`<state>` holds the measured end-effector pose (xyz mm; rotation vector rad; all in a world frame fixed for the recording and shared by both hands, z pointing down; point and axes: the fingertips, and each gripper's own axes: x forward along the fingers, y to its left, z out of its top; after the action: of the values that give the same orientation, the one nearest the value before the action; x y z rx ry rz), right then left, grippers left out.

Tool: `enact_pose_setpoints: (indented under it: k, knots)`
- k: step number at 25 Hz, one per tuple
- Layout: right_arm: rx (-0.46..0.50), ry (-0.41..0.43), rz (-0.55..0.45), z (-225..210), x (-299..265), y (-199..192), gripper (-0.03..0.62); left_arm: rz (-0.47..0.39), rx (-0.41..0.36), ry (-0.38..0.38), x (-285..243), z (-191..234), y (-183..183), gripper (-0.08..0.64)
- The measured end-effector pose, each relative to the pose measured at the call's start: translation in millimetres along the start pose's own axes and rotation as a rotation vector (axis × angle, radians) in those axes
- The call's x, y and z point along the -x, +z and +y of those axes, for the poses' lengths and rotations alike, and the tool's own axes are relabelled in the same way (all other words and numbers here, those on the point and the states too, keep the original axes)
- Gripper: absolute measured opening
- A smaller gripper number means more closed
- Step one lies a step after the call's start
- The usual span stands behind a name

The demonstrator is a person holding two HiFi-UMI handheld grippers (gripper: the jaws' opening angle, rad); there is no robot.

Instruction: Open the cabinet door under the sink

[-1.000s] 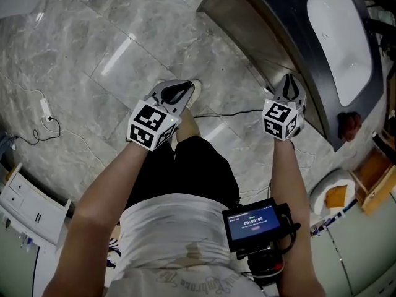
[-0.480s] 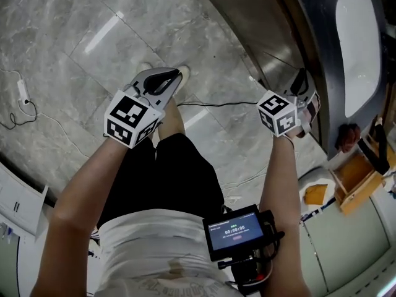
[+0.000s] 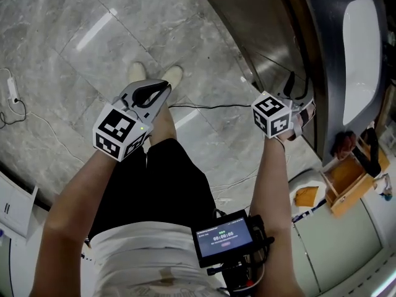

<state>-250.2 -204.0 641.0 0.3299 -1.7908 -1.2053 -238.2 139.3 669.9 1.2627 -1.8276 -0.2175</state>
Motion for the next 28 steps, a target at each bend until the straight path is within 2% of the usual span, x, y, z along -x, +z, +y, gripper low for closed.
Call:
enact_pose_setpoints:
  k: [4,8,13,19,21,24,28]
  knots:
    - [0.03,-0.063,0.005,0.0,-7.9,3.8,0.186,-0.008,-0.002,0.004,0.7,0.2,-1.6,0.032]
    - [0.013,-0.11,0.016,2.4,-19.8,2.2,0.209,-0.017,-0.013,0.012,0.2,4.5,-1.0,0.032]
    - [0.018,-0.124,0.066,7.5,-30.4,0.5,0.244,-0.021,-0.017,0.018,-2.9,9.1,3.5,0.032]
    - [0.017,-0.046,0.07,8.4,-23.0,-0.8,0.239,-0.02,-0.006,0.012,-3.5,5.4,4.0,0.032]
    - [0.006,-0.036,0.061,4.0,-19.4,1.2,0.205,-0.023,-0.002,0.013,-4.5,3.4,4.8,0.032]
    - [0.003,-0.011,0.057,0.9,-16.8,2.1,0.187,-0.028,-0.002,0.008,-3.4,-0.6,5.2,0.032]
    - [-0.023,0.082,0.056,3.9,-12.4,0.6,0.158,-0.025,-0.009,0.008,2.2,-1.0,5.0,0.032]
